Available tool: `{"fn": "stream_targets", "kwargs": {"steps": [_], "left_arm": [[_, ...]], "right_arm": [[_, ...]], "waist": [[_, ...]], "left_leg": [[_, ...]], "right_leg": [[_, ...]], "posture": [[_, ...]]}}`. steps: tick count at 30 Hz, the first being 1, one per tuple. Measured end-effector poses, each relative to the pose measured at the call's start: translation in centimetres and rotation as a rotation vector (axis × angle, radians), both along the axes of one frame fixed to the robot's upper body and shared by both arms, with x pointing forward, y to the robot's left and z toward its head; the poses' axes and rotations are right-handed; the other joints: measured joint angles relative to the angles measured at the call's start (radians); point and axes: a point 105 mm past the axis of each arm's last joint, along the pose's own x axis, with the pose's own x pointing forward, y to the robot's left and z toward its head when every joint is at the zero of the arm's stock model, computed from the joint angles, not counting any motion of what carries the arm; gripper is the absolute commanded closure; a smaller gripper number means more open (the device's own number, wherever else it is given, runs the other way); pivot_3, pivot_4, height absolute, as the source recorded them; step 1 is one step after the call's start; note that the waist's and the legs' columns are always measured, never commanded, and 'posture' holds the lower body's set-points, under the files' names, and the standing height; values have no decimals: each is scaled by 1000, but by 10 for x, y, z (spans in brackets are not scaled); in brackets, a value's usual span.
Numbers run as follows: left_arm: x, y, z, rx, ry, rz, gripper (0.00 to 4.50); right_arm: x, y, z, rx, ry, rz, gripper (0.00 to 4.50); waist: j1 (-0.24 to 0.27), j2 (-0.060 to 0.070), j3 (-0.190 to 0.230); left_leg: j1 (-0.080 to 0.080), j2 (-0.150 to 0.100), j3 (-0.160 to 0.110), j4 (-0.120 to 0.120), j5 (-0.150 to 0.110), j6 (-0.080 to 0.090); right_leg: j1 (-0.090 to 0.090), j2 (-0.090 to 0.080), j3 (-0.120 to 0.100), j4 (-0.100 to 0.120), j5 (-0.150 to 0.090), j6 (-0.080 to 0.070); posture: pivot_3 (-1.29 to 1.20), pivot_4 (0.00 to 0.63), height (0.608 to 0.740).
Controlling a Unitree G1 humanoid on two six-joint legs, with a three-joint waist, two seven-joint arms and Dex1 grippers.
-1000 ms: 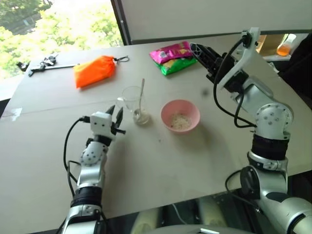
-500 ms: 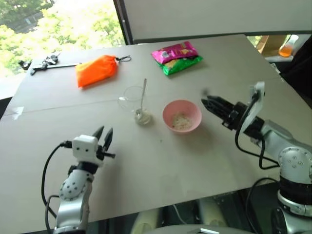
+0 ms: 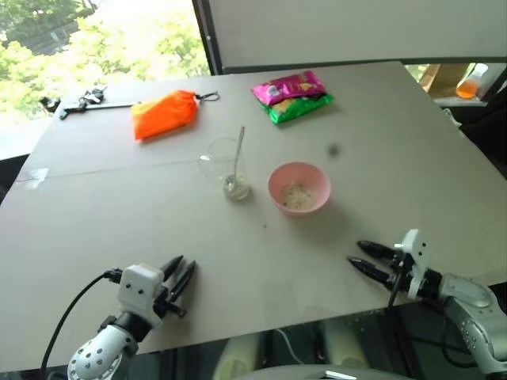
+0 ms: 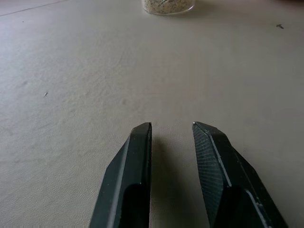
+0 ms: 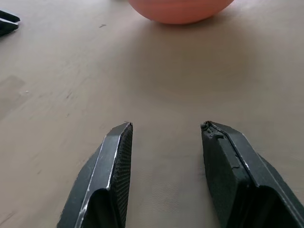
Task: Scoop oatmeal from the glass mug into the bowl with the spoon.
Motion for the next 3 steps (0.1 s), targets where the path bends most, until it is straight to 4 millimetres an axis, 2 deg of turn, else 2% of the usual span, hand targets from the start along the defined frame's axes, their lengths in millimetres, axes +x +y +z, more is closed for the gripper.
{"fn": "stream_targets", "kwargs": {"steps": [3], "left_arm": [[0,-3,0,25,-3,-12,3120]], "right_arm": [[3,-5,0,1,-12,-19,2195]], "waist": [[4,0,0]], "left_leg": [[0,0,0,-1,-1,1]], "right_leg": [[0,0,0,-2,0,0]], "posture": [[0,150,740]]}}
